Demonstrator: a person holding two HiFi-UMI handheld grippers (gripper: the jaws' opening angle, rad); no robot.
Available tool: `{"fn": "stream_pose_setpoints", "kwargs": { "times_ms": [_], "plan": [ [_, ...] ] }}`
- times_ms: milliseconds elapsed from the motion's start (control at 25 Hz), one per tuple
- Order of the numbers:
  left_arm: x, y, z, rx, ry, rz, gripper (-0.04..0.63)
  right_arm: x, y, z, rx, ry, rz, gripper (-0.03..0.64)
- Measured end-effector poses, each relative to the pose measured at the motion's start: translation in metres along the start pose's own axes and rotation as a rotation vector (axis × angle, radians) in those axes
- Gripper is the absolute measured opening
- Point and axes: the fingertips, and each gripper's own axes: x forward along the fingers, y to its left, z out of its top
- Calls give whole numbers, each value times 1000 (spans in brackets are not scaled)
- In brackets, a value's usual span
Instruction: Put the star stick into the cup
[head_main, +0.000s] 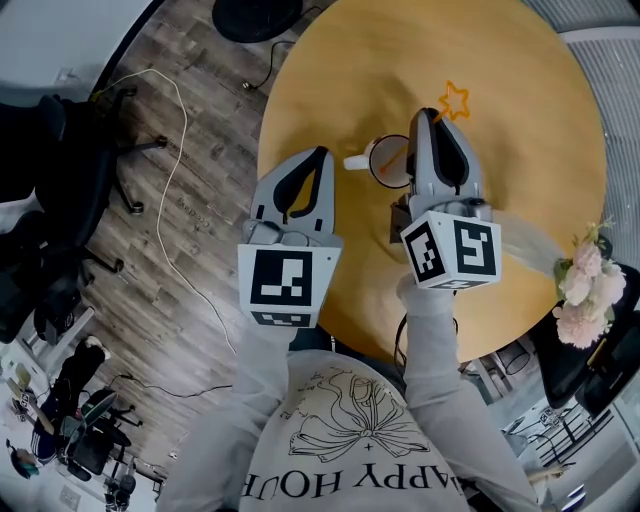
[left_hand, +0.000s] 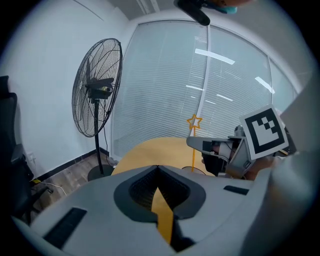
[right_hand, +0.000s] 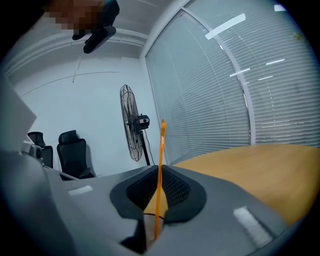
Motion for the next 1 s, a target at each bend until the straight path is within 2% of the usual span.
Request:
{"fn": "stream_pose_setpoints", "kwargs": {
  "times_ms": [360, 720, 1000],
  "plan": [
    [5, -4, -1, -2, 7, -6, 6, 7, -3, -2, 0, 7, 9, 41],
    [-4, -3, 1, -3, 0, 0, 6, 4, 0, -2, 23, 20, 17, 138],
    [-23, -10, 24, 4, -56, 4, 6, -17, 2, 9, 34, 17, -11, 179]
  ]
}}
